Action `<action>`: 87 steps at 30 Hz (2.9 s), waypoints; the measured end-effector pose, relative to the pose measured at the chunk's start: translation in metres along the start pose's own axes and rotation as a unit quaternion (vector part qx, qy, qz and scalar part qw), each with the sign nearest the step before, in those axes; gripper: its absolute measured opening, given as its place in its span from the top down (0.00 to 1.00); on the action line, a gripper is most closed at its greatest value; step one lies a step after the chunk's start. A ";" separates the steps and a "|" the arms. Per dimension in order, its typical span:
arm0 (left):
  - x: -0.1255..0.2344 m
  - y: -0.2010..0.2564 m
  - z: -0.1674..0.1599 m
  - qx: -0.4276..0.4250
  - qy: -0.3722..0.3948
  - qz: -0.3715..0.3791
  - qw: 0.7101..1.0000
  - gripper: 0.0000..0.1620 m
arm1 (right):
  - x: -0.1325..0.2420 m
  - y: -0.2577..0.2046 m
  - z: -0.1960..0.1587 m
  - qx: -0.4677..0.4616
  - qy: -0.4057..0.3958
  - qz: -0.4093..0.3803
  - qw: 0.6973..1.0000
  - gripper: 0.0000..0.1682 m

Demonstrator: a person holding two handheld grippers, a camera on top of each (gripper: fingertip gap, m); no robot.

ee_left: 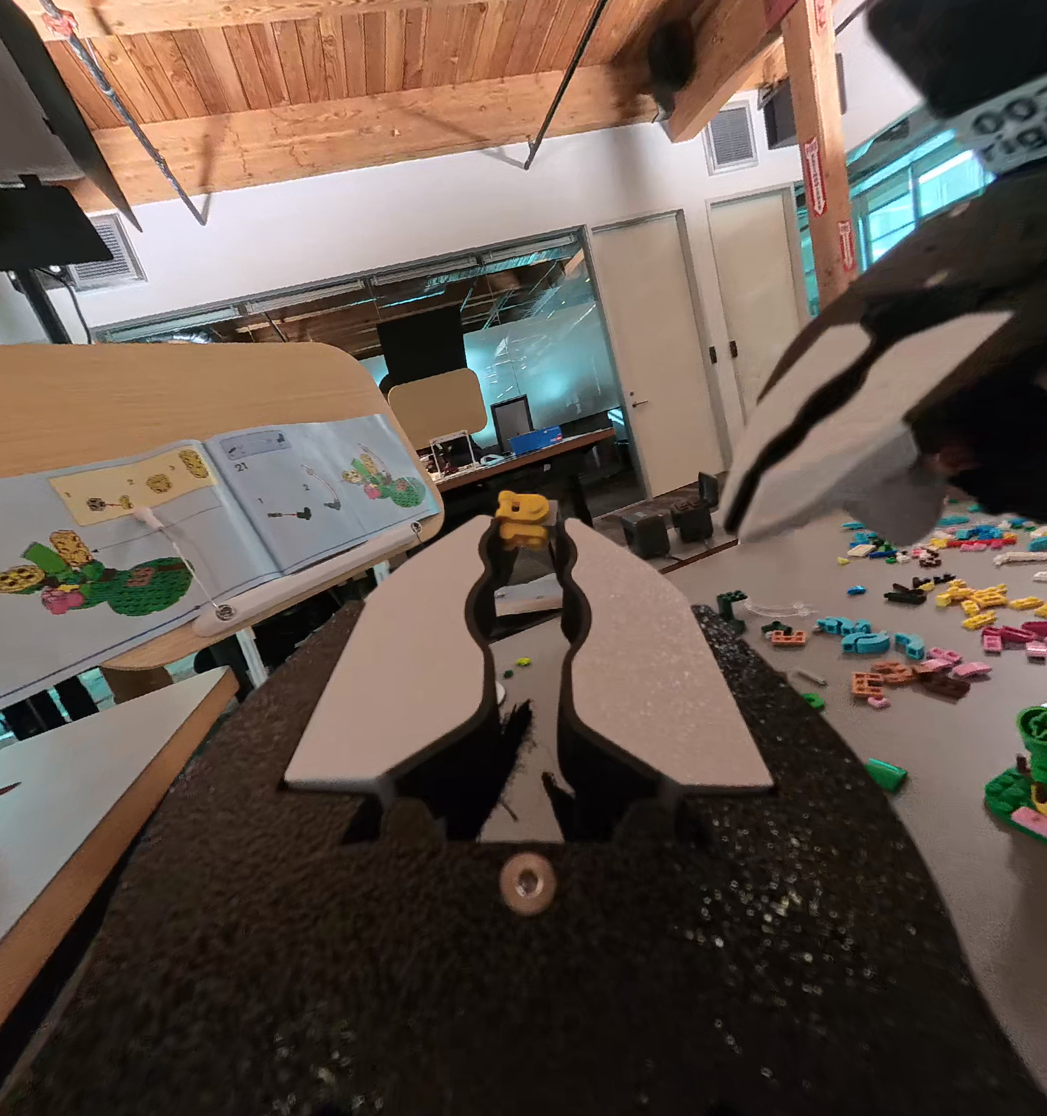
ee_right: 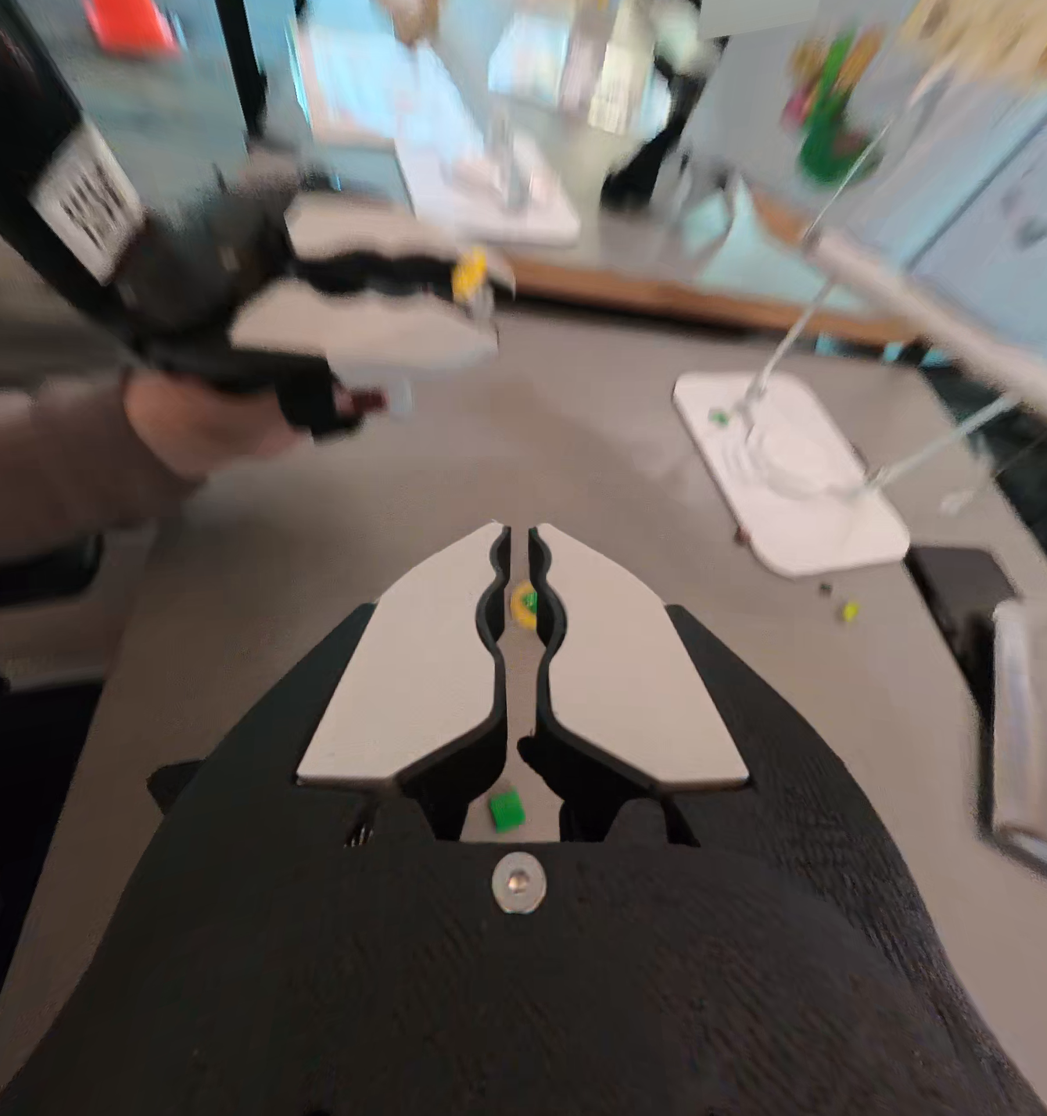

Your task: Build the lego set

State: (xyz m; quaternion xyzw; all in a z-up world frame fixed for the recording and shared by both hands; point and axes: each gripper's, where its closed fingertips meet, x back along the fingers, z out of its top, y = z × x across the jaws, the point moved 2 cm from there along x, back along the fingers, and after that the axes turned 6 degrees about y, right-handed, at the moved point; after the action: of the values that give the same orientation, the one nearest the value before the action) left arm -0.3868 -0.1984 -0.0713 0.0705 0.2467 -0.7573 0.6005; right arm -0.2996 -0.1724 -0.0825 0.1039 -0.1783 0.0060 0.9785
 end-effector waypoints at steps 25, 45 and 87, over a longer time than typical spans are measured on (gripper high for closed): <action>0.010 -0.013 0.002 -0.028 -0.004 -0.022 0.999 0.90 | -0.048 -0.016 -0.155 -0.062 -0.472 0.102 0.873 1.00; 0.013 -0.015 0.007 -0.014 0.004 -0.031 0.999 0.90 | -0.056 -0.013 -0.148 0.172 -0.426 0.109 0.881 0.98; 0.017 -0.025 0.013 -0.002 0.017 -0.023 1.000 0.90 | -0.057 -0.009 -0.132 0.216 -0.401 0.279 0.846 0.95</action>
State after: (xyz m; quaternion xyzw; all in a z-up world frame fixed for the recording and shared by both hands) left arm -0.4119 -0.2154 -0.0593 0.0769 0.2601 -0.7691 0.5787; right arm -0.3066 -0.1525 -0.2247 0.2515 -0.5706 0.2749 0.7318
